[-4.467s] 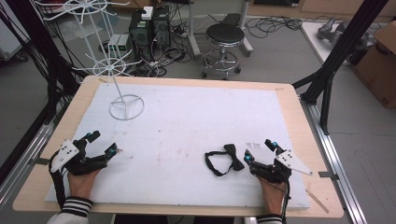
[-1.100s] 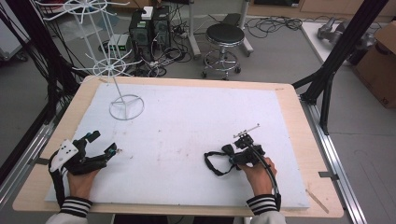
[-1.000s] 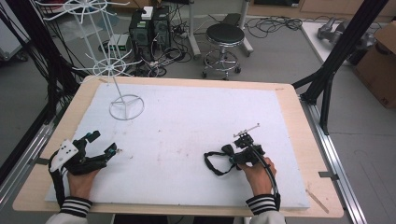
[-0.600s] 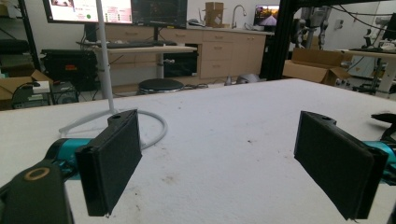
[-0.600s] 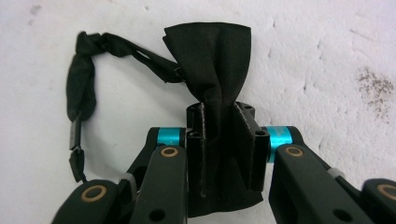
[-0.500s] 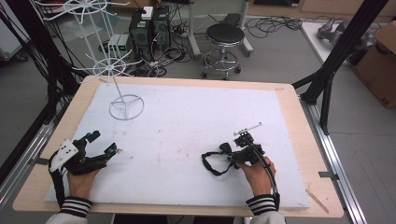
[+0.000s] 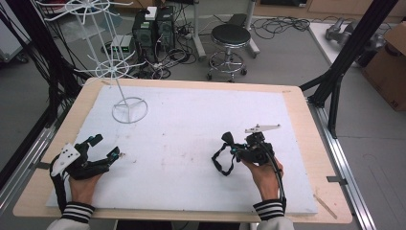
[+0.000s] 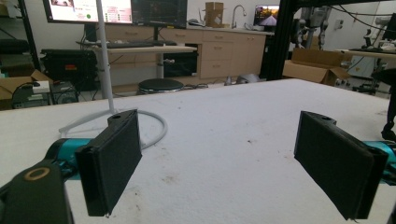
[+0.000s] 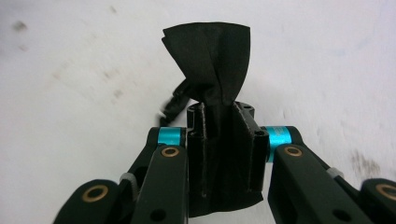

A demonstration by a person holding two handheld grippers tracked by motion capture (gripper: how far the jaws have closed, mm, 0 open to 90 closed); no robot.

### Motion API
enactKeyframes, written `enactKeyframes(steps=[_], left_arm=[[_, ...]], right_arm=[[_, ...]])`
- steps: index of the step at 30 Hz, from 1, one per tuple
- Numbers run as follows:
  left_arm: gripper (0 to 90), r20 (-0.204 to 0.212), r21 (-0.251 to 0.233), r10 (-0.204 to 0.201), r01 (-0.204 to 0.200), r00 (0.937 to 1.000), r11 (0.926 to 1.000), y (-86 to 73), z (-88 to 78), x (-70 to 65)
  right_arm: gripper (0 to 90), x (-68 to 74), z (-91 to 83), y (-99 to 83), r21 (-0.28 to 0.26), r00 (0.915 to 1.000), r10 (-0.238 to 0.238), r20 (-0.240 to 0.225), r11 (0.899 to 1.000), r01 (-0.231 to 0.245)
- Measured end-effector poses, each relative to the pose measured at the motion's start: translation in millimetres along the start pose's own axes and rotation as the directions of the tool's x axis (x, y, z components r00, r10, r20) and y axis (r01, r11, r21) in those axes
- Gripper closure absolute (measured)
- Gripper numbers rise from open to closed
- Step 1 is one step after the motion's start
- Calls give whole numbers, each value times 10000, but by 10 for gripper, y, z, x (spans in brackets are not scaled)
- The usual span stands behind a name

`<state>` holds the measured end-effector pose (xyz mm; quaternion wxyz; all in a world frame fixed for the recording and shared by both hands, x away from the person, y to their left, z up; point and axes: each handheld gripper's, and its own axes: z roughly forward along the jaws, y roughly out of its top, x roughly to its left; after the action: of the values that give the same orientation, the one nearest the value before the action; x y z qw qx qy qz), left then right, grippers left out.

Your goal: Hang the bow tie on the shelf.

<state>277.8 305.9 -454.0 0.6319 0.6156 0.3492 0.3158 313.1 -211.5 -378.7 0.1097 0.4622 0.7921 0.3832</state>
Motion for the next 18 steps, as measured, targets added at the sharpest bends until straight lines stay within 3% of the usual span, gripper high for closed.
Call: enactKeyframes(steps=[3,5,11,14,18], left_arm=[[151,-6,-5,-11,11,10000,10000,0,0,0],[151,-1,21,21,-21,10000,10000,0,-1,2],[151,-1,19,20,-20,10000,10000,-1,-1,2],[151,-1,16,16,-16,10000,10000,-1,-1,2],[151,-7,3,-2,2,10000,10000,0,0,0]], right_arm=[[762,51,-50,44,-750,9986,-531,-31,9958,528],[762,78,-82,69,-1396,9966,-800,-186,9872,767],[766,155,-126,141,-2999,9828,-1826,-288,9395,1657],[767,201,-126,191,-3523,9778,-2054,-413,9188,1781],[767,254,-118,266,-3990,9743,-2173,-598,8998,1762]])
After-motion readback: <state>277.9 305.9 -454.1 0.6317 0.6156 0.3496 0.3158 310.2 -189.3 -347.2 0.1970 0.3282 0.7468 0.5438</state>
